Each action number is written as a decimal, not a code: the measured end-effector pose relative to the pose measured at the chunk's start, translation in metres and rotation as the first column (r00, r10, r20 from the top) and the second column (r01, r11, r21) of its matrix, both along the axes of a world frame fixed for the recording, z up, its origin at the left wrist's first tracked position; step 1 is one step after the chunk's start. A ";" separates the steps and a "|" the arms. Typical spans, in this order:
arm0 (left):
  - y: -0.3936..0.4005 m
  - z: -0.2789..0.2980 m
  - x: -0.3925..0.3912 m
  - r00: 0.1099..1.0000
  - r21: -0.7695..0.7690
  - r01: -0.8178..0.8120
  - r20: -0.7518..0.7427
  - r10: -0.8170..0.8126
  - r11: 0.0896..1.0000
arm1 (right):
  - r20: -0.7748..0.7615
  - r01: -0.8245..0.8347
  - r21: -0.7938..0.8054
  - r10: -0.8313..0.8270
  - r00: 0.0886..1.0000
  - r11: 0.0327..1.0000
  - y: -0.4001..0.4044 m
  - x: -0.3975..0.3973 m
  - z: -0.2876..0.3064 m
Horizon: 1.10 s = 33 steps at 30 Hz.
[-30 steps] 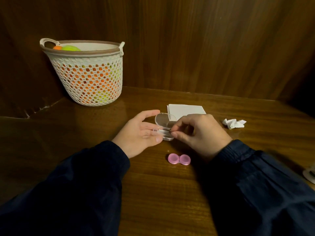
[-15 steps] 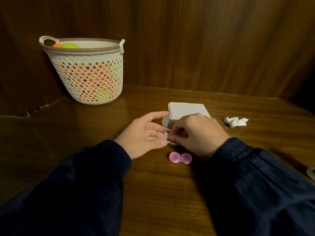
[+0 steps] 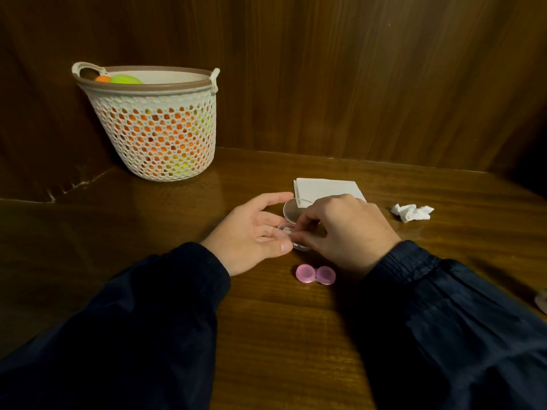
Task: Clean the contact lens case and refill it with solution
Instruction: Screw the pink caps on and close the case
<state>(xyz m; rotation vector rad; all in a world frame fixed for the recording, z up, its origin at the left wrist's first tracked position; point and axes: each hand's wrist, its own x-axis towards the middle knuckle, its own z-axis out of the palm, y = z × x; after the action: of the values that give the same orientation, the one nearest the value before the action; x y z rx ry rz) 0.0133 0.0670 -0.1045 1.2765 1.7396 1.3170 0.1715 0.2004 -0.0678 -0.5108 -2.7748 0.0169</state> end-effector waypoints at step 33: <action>-0.001 0.003 0.001 1.000 0.011 0.005 0.030 -0.005 1.000 | -0.080 0.045 0.027 -0.043 0.996 0.999 -0.005 0.002 0.003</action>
<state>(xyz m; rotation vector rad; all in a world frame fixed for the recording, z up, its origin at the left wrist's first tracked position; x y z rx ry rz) 0.0148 0.0657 -0.1011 1.2599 1.7097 1.3376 0.1734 0.1957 -0.0646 -0.5519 -2.6816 -0.0126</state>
